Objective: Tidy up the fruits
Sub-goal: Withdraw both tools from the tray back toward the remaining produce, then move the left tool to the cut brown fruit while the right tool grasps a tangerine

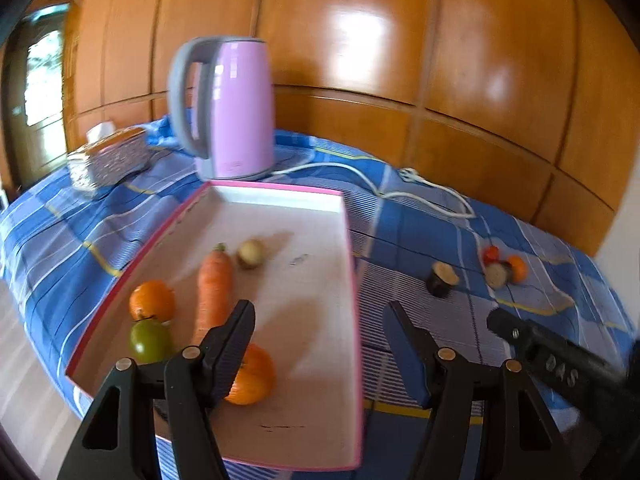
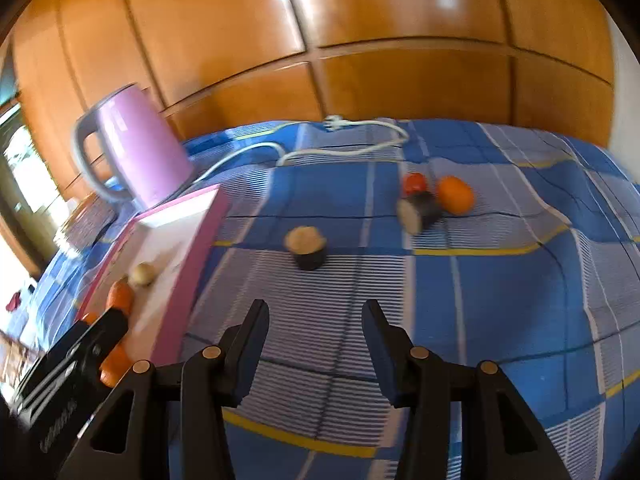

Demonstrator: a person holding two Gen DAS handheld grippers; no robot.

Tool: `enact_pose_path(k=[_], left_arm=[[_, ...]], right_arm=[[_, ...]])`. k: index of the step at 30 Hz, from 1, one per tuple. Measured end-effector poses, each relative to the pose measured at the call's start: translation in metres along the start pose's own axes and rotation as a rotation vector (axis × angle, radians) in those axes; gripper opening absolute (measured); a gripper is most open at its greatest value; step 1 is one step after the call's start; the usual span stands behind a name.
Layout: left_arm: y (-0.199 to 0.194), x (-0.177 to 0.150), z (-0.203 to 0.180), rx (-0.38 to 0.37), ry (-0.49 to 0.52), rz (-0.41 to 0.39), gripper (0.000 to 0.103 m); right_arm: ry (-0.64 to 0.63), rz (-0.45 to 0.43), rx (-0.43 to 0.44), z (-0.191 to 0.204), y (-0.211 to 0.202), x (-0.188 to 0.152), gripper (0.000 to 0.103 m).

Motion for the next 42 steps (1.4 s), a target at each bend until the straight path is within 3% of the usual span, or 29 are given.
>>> enact_pose_path(k=[7, 13, 27, 42], left_arm=[[0.004, -0.002, -0.012, -0.032, 0.043, 0.017, 0.066], [0.004, -0.006, -0.027, -0.064, 0.116, 0.006, 0.065], [0.021, -0.009, -0.067, -0.126, 0.266, 0.043, 0.048], [0.071, 0.030, -0.100, -0.177, 0.215, 0.125, 0.048]], right_arm=[[0.120, -0.002, -0.040, -0.032, 0.001, 0.006, 0.049], [0.149, -0.017, -0.061, -0.042, 0.003, 0.011, 0.049], [0.232, -0.063, -0.098, -0.073, 0.009, 0.031, 0.049], [0.229, -0.073, -0.134, -0.085, 0.021, 0.049, 0.049]])
Point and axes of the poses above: each gripper's, at about its wrist camera, not at the fingertips, and y roughly the way its jaws point, z to its left, x to its top, the point moved 3 cm from there along y, roughly the way its jaws point, and after that the axes turned 10 degrees about z, right-handed, at the moved point
